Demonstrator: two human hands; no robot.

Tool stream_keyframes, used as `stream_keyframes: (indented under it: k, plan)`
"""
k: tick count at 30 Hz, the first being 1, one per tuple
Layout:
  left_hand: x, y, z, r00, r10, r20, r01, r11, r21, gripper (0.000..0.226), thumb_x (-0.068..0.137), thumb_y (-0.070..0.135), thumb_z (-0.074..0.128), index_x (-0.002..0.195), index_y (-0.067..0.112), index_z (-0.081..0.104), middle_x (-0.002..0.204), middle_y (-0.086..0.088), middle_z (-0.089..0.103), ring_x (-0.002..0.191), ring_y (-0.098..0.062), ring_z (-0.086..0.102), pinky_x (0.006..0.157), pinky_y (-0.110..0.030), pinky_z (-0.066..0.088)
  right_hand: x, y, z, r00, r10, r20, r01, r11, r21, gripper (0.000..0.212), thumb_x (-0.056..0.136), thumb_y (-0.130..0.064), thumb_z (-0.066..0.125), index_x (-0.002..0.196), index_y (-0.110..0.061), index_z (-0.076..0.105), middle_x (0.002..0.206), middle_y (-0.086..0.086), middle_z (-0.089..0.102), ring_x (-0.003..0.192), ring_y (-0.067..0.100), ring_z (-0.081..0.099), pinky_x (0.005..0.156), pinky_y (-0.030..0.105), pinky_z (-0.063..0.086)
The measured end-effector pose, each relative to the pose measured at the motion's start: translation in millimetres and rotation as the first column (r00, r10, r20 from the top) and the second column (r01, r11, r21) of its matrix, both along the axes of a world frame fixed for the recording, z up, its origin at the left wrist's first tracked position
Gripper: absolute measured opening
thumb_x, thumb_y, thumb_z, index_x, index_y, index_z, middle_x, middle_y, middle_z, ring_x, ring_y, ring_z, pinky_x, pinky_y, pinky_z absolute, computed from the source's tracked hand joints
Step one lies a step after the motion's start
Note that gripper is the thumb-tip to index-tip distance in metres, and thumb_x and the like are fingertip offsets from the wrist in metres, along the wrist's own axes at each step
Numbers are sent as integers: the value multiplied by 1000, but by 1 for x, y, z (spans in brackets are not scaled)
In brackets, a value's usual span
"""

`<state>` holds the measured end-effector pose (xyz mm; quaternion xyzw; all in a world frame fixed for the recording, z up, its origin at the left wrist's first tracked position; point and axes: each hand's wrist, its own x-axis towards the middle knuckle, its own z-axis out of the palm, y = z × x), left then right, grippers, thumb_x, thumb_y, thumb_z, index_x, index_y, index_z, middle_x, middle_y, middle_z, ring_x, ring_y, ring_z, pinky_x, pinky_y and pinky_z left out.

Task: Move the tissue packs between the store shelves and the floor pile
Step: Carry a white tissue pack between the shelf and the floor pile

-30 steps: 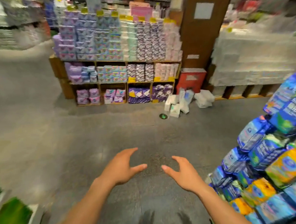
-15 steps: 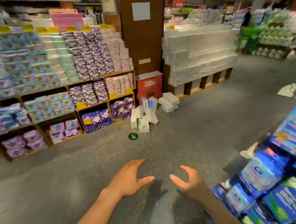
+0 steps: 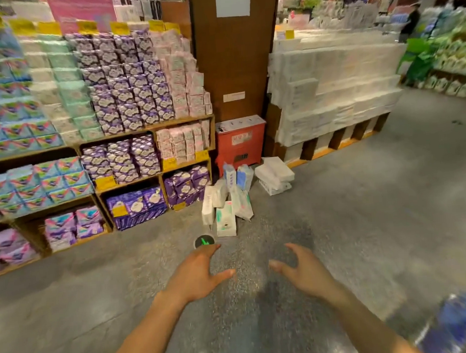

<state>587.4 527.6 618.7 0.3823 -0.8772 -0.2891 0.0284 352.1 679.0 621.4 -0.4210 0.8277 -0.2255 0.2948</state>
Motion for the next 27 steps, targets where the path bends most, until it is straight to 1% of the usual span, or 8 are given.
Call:
stream_keyframes:
  k: [3,5,10,15,20,22,24,27]
  plan:
    - [-55,-95,-13,999,28,-31,-28,1000,1,98,73,85,50,150,26,40,150,3,48,128,-14,52,106,-30,41,-56,-88,-12,1000,-17,-7,17,1000,-14,87,89,-63,61,156,-16,32,161,5,34,146,22,35,117,36,30]
    - [-94,-161,-16,999,24,-42,-24,1000,-8,90,79,75,58,151,25,39,153,2,46,132,-17,50,107,-33,41,-90,-144,-15,999,-37,-20,37,999,-28,85,89,-63,63,155,-18,34,159,4,37,143,22,39,115,38,33]
    - [-196,-294,-4,999,-51,-15,51,998,20,87,83,69,61,153,22,37,156,0,43,139,-21,44,111,-37,38,-176,-249,1,995,-98,-18,98,995,23,93,81,-71,61,152,-16,40,156,7,43,140,23,44,113,40,39]
    - [-300,-386,-3,995,-100,17,100,995,22,87,85,68,60,154,20,36,157,-2,41,141,-21,41,115,-36,35,-283,-328,2,990,-136,-40,139,987,77,87,88,-64,61,156,-18,32,161,7,34,146,27,36,116,41,32]
    - [-399,-455,-28,1000,-4,15,4,999,37,127,57,103,25,153,22,36,157,0,41,140,-20,42,114,-34,37,-408,-420,-13,999,-50,-12,51,996,76,85,89,-62,62,156,-19,32,163,4,32,148,25,33,118,40,27]
    - [-438,-471,-34,998,53,36,-55,997,53,107,72,92,40,153,23,36,155,0,43,137,-20,45,110,-32,37,-461,-460,-15,999,26,-42,-23,998,53,82,90,-57,63,156,-18,33,161,1,34,147,23,34,114,34,30]
    - [-478,-483,-37,991,123,53,-126,990,59,81,88,69,55,152,24,37,153,0,45,133,-19,48,106,-29,37,-508,-500,-11,989,135,-62,-133,990,42,72,92,-50,66,151,-18,40,148,-6,45,139,18,43,99,22,35]
    - [-531,-498,-36,969,241,53,-244,967,69,76,90,63,58,152,25,37,153,2,45,135,-18,45,107,-28,36,-570,-558,-5,943,321,-91,-312,945,98,62,91,-50,67,140,-15,50,132,-5,51,126,17,51,95,24,41]
